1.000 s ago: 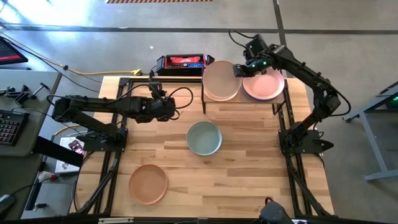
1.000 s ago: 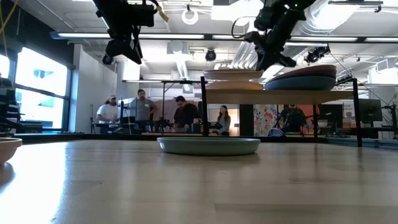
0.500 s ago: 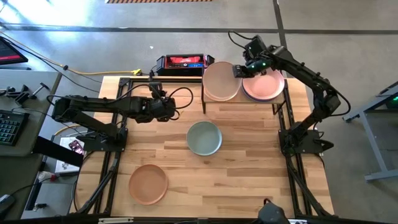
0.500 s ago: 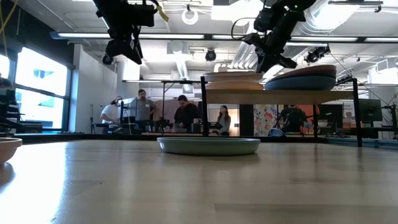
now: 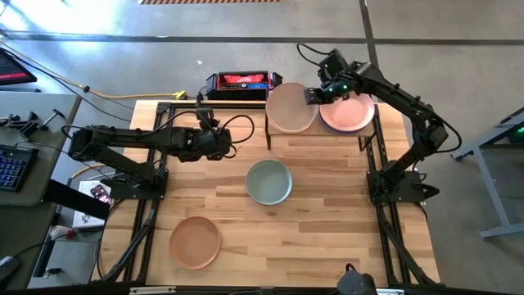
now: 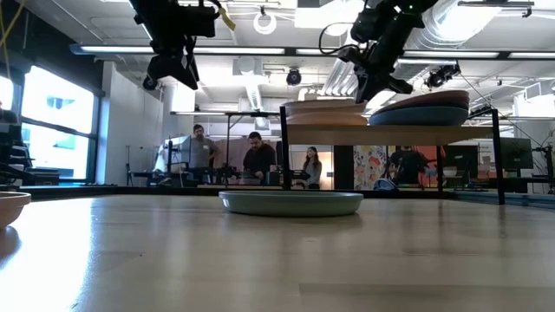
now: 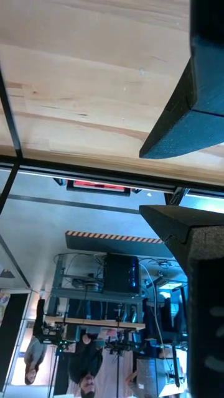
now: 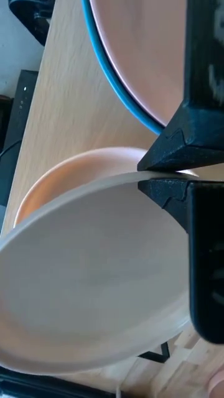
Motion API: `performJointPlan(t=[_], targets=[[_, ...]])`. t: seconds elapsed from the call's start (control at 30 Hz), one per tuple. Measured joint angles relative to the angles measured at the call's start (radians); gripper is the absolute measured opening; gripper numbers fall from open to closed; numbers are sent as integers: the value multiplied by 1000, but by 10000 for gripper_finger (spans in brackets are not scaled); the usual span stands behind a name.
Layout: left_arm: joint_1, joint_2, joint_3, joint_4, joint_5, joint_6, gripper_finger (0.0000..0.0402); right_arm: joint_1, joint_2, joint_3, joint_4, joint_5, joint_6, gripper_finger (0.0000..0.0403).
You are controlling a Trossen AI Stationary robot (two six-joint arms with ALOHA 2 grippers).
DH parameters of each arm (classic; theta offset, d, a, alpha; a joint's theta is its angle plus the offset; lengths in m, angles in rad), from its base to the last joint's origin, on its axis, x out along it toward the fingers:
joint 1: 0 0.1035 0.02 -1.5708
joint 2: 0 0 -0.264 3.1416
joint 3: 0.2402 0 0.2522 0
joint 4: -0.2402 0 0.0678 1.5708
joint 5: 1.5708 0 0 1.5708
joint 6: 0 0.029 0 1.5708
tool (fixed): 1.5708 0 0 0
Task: Place and stack plates onto a shelf
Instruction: Stack the gray plate on top of the white plate on the shelf
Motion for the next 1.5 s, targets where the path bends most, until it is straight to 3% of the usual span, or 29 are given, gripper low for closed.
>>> performJointPlan(t=[0.7,1.0,1.2,1.33,1.5], targets=[[0,0,0,0,0,1,119,6,0,1,0,32,-20,3],[0,0,0,1,0,2,119,6,0,1,9,49,-26,66],[0,0,0,1,0,1,119,6,0,1,34,49,-31,76],[0,0,0,1,0,1,119,5,0,15,29,12,-29,76],[0,0,0,1,0,1,119,21,0,46,-2,-127,-33,76]])
